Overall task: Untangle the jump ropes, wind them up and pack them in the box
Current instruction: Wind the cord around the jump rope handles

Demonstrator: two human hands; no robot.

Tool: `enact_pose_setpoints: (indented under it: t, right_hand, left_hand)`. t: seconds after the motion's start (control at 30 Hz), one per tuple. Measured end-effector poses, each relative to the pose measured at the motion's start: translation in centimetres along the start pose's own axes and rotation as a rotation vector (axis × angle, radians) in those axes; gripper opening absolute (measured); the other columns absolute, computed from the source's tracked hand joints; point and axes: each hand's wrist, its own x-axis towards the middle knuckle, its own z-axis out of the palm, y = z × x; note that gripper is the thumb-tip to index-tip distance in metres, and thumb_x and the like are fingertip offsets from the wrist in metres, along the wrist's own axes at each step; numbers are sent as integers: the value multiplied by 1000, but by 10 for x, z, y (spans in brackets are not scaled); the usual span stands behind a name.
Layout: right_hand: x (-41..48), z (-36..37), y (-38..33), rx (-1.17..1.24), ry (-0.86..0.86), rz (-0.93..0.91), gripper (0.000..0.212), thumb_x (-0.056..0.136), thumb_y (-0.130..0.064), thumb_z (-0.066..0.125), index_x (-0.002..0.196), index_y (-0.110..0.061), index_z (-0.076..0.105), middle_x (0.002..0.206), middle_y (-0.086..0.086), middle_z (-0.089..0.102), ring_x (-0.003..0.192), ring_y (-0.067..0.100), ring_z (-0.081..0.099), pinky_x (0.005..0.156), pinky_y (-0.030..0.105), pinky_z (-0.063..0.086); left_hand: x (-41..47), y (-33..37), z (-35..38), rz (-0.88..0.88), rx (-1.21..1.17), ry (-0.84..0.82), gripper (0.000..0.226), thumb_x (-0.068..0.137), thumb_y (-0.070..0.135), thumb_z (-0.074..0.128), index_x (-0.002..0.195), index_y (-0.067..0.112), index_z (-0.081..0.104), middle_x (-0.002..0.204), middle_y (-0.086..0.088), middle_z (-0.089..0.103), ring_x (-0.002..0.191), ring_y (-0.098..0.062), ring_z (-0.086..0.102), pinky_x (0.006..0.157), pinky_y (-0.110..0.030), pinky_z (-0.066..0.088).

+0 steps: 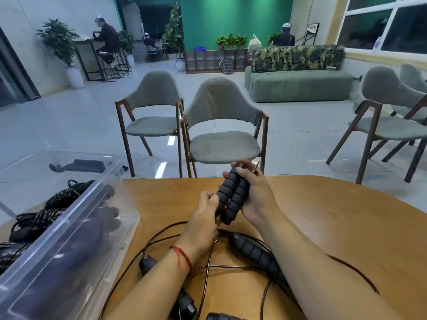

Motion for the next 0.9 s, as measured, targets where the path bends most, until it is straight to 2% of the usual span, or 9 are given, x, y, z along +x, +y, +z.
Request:
enact_pose_setpoints:
  t: [0.07,0.13,0.3,0.37,0.47,0.57,0.7,0.8,0.9]
  right_hand:
    - [6,-7,1,39,33,-36,24,97,-2,70,117,-16,69,119,15,69,109,39,72,107,68,51]
    - [10,-14,1,90,72,-46,26,98,0,68,120,-14,65,116,16,69,104,37,72,107,70,49]
    - [12,-12,3,69,75,-99,27,98,2,67,120,-14,64,115,16,68,99,31,72,105,61,54]
    - [13,-13,3,95,67,-99,28,98,2,67,120,-15,64,116,16,68,100,31,72,106,60,54]
    - [14,-15,7,139,69,-99,28,98,1,67,120,-16,64,114,13,69,99,31,73,106,59,55]
    - [13,-13,6,122,78,-122,29,98,1,68,122,-15,63,114,15,68,99,30,73,100,56,59]
    - [7,-3,4,97,98,-171,31,99,-2,68,126,-15,62,115,18,65,101,33,69,92,52,63]
    - [3,9,-2,59,112,-196,28,99,-3,68,123,-18,64,123,21,65,105,32,70,94,50,63]
    - [-2,22,-7,-22,146,-232,30,98,-6,70,124,-20,66,133,22,64,107,30,71,89,43,63]
  left_hand:
    - [5,-2,-5,-12,-105,-56,23,113,31,36,124,30,56,78,0,53,60,-8,46,49,-24,36]
    - [5,-4,-8,28,-88,-76,22,113,29,39,126,36,56,84,-1,58,65,-11,51,52,-25,41]
    - [5,-11,-5,203,250,37,23,113,30,40,129,46,48,93,4,66,72,-6,63,67,-30,56]
    - [6,-9,-8,174,207,42,21,113,32,43,130,43,48,97,-1,70,80,-9,67,71,-31,59]
    - [8,-7,-10,24,82,-75,25,109,34,54,133,35,48,102,-4,78,93,-18,75,82,-41,62]
    - [6,-10,-6,56,77,-90,29,108,27,58,135,33,49,108,-4,78,101,-19,76,90,-47,62]
    - [2,-7,-6,141,106,-42,35,106,21,62,135,36,50,117,-2,73,105,-16,74,96,-40,61]
    - [1,-5,-8,185,145,-4,40,106,25,62,140,39,47,119,4,71,106,-12,73,99,-42,59]
    - [-3,-4,-7,308,338,68,68,96,34,75,150,47,35,134,23,54,121,0,59,101,-28,54]
